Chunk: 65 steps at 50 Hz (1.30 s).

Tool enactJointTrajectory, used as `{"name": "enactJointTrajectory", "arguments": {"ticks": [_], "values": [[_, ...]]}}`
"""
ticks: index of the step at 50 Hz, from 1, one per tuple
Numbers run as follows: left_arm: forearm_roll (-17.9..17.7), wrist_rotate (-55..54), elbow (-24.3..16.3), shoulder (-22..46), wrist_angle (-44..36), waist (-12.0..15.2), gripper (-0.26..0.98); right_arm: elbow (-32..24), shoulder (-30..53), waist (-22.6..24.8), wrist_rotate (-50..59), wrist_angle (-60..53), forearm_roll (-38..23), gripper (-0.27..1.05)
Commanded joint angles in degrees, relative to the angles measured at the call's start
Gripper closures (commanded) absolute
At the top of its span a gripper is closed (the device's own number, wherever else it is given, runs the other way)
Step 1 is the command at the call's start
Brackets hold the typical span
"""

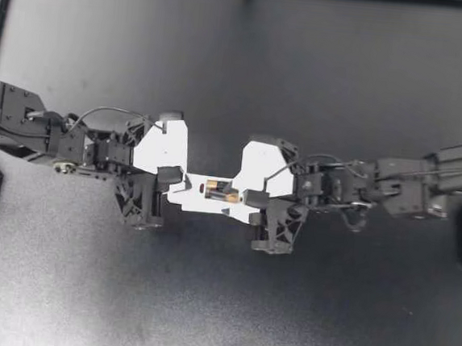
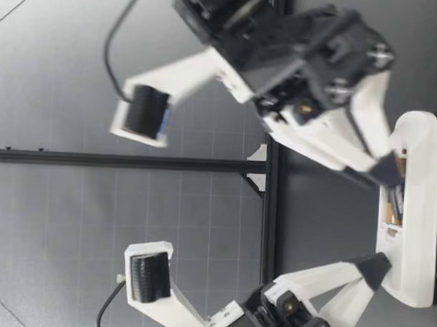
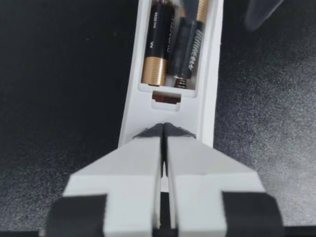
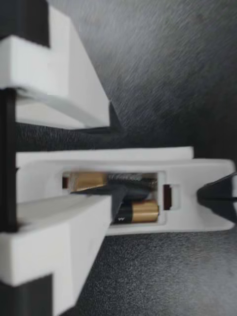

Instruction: Place the battery into the slot of the remote controller.

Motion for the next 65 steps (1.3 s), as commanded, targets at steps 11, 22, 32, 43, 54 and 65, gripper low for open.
{"name": "enactJointTrajectory", "arguments": {"ticks": [11,22,32,43,54,65], "values": [[-0.09,-0.26,-0.26,-0.97,0.18,0.44,0.85,3.52,-6.59,-0.18,10.28,-3.87,4.57,0.37],[-0.09,-0.35,-0.26,-0.53,0.18,0.44,0.84,6.94,-8.17,-0.18,31.11,-8.61,11.07,0.55],[-0.7,-0.35,-0.26,-0.26,0.18,0.44,0.85,9.58,-8.17,-0.18,50.63,-10.72,11.07,0.83],[-1.14,-0.35,-0.26,-0.18,0.18,0.44,0.84,8.61,-6.77,-0.18,54.67,-8.61,11.43,0.9],[-1.14,-0.35,-0.26,0.0,0.18,0.44,0.85,6.68,-4.13,-0.53,54.49,-6.94,12.83,0.9],[-1.14,-0.35,-0.18,0.35,0.26,0.44,0.85,5.98,-2.46,-1.76,54.32,-6.94,12.83,0.9]]}}
